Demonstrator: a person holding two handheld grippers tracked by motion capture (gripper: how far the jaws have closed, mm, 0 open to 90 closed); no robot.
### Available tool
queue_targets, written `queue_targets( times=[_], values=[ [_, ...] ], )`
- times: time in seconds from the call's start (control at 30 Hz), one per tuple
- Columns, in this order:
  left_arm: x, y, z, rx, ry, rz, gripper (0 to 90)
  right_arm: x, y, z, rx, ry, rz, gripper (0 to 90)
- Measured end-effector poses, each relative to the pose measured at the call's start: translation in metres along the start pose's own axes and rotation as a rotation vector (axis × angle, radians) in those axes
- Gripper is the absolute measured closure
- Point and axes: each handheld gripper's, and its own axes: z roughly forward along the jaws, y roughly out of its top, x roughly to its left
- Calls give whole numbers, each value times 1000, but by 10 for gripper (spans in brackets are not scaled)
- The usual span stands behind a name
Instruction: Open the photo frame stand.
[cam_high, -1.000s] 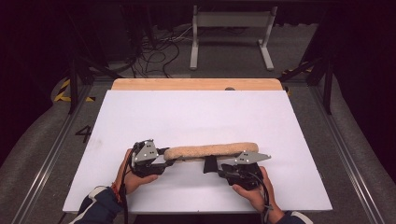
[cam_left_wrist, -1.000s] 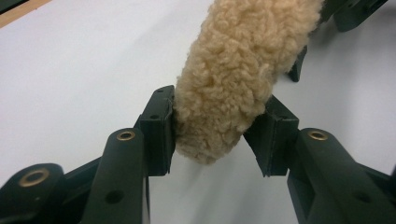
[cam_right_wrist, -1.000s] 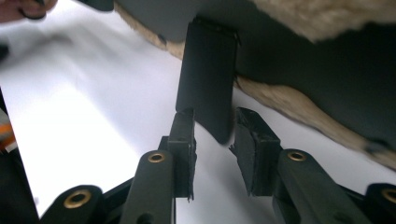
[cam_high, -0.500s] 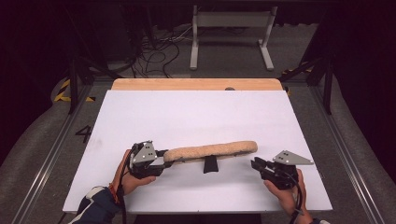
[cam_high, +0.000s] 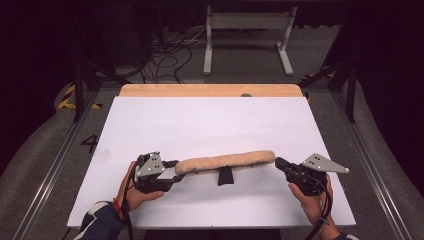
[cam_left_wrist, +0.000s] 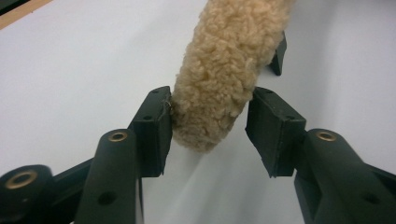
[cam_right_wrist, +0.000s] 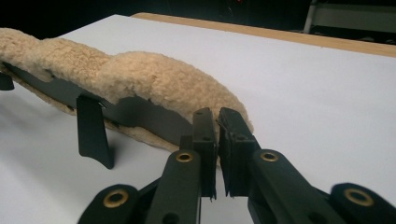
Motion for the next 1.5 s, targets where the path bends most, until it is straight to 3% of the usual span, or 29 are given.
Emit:
queue_targets(
  times=[0.33,0.7,1.5],
  values=[
    [2,3,13,-1,-26,-14,392,-3,3,9,-3,-26,10,900],
    [2,3,12,-15,-40,-8,547,-6,5,13,5,-19,28,900],
    [-5,3,8,5,-51,23,609,-13,7,22,26,-10,42,900]
  ],
)
